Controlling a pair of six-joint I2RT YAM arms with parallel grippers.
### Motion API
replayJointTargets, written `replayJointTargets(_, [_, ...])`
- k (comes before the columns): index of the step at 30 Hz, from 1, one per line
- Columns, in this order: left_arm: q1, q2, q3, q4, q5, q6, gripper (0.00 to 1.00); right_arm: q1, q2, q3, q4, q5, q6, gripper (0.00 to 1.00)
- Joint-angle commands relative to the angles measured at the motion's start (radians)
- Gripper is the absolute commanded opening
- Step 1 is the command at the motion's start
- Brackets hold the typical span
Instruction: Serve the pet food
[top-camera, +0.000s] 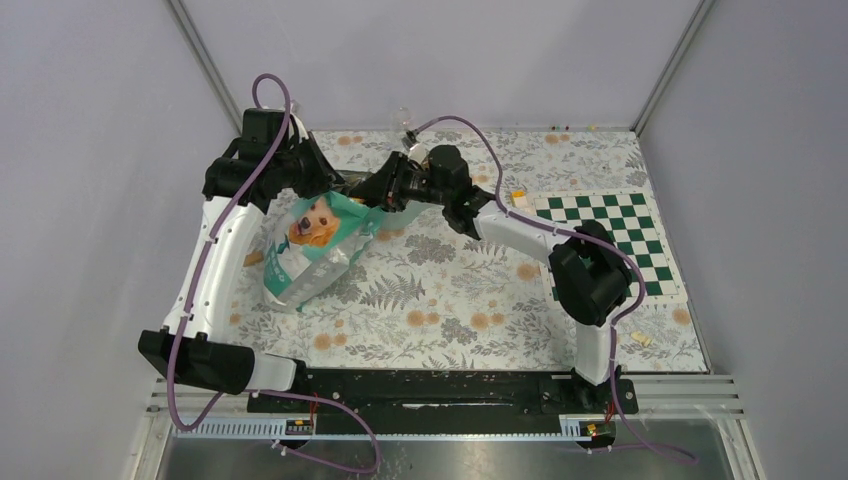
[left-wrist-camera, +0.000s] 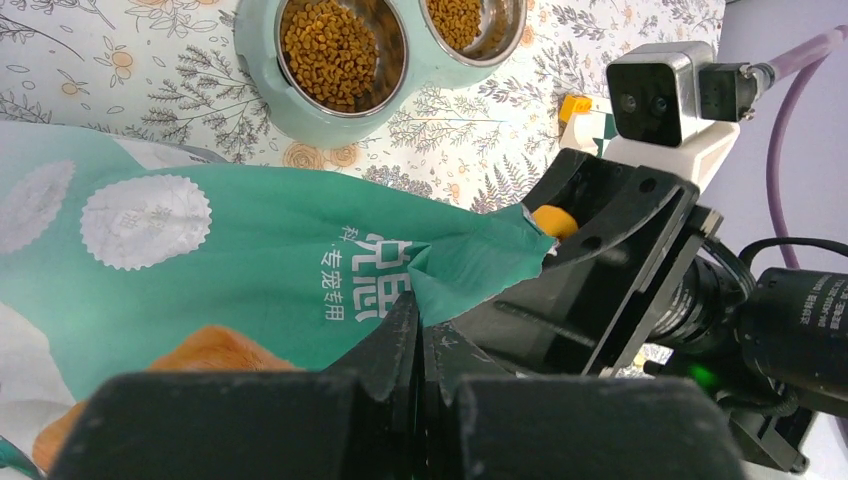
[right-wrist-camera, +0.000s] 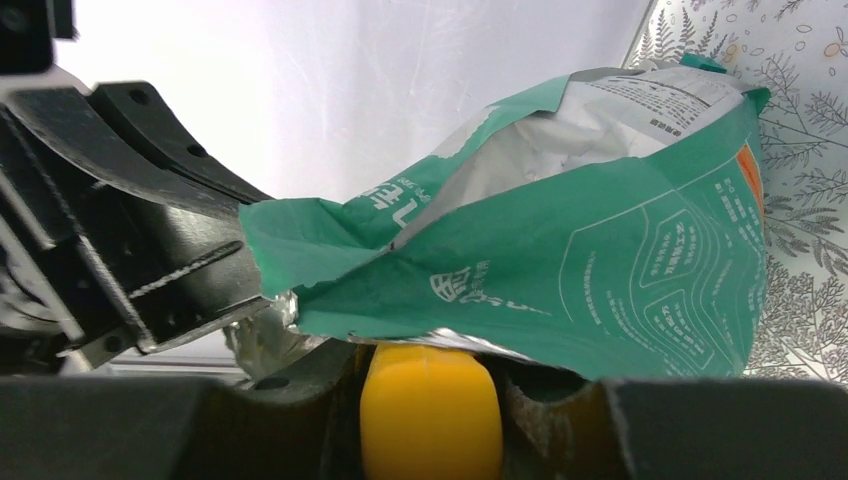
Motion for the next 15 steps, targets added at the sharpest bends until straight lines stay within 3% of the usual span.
replayJointTargets(1, [0.009,-0.037,0.069,0.114,-0.004,-0.012,0.00,-0.042,-0.062,-0.072,0.133,-0.080,0.193,0.00])
replayJointTargets(15, [0.009,-0.054,0.041,0.076,-0.097,0.048,0.00,-0.151,-0.266,-0.206,0.112,-0.013,0.174,0.00])
